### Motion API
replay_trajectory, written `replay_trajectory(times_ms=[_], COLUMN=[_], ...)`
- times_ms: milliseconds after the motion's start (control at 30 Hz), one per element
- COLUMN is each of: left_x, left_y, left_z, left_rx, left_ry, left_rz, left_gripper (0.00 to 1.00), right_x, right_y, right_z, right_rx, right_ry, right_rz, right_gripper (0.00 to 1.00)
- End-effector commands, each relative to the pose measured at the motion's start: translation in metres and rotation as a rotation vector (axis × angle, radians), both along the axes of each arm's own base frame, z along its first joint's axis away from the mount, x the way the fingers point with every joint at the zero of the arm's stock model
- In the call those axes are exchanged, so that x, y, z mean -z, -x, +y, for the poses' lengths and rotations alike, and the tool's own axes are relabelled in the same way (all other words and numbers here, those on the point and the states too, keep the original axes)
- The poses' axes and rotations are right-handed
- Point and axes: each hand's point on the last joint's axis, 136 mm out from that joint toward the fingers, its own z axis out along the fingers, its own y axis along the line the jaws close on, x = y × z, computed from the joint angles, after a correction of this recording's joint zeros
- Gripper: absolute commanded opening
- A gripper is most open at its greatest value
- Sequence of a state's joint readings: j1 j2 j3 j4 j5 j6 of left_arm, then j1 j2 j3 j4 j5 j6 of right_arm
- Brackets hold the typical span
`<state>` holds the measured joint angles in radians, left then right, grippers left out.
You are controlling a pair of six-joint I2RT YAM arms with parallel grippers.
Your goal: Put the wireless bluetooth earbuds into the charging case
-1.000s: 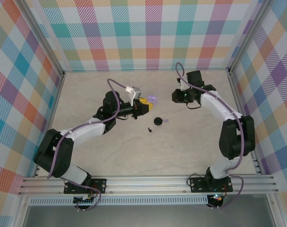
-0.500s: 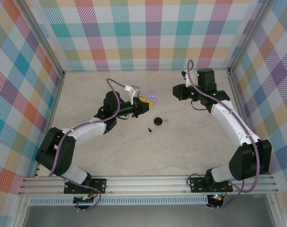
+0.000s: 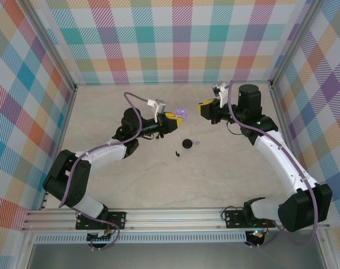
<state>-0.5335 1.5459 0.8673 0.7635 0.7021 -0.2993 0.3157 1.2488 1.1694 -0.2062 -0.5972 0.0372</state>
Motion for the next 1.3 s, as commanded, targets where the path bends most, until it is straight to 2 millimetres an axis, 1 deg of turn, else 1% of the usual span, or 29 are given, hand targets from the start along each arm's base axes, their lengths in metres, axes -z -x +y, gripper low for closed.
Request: replay_trajectory(times_ms=[0, 233, 367, 667, 833, 1033, 1267], left_x=[-0.025, -0.032, -0.038, -0.048, -0.053, -0.054, -0.057], left_y=[0.005, 0.012, 0.015, 0.025, 0.026, 0.027, 0.03], left_z=[-0.006, -0.01, -0.011, -0.013, -0.015, -0.015, -0.016], left_rx=[0.042, 0.071, 0.08, 0.11, 0.119, 0.118, 0.129], left_ry=[0.048, 0.059, 0.071, 0.091, 0.107, 0.108, 0.115], left_rz=[-0.069, -0.103, -0.123, -0.169, -0.17, -0.174, -0.183], left_gripper=[0.03, 0.02, 0.02, 0.02, 0.02, 0.02, 0.02], right_x=[-0.023, -0.033, -0.035, -0.037, -0.038, -0.04, -0.035], right_y=[0.018, 0.029, 0.033, 0.036, 0.034, 0.032, 0.034], right_z=[0.012, 0.02, 0.026, 0.037, 0.039, 0.04, 0.046], right_rx=[-0.088, -0.093, -0.102, -0.106, -0.087, -0.077, -0.114], right_ry=[-0.018, -0.015, -0.011, -0.004, -0.01, -0.015, -0.009], right_rz=[-0.147, -0.198, -0.215, -0.225, -0.234, -0.238, -0.225], right_gripper=[0.15, 0.14, 0.14, 0.14, 0.14, 0.14, 0.14])
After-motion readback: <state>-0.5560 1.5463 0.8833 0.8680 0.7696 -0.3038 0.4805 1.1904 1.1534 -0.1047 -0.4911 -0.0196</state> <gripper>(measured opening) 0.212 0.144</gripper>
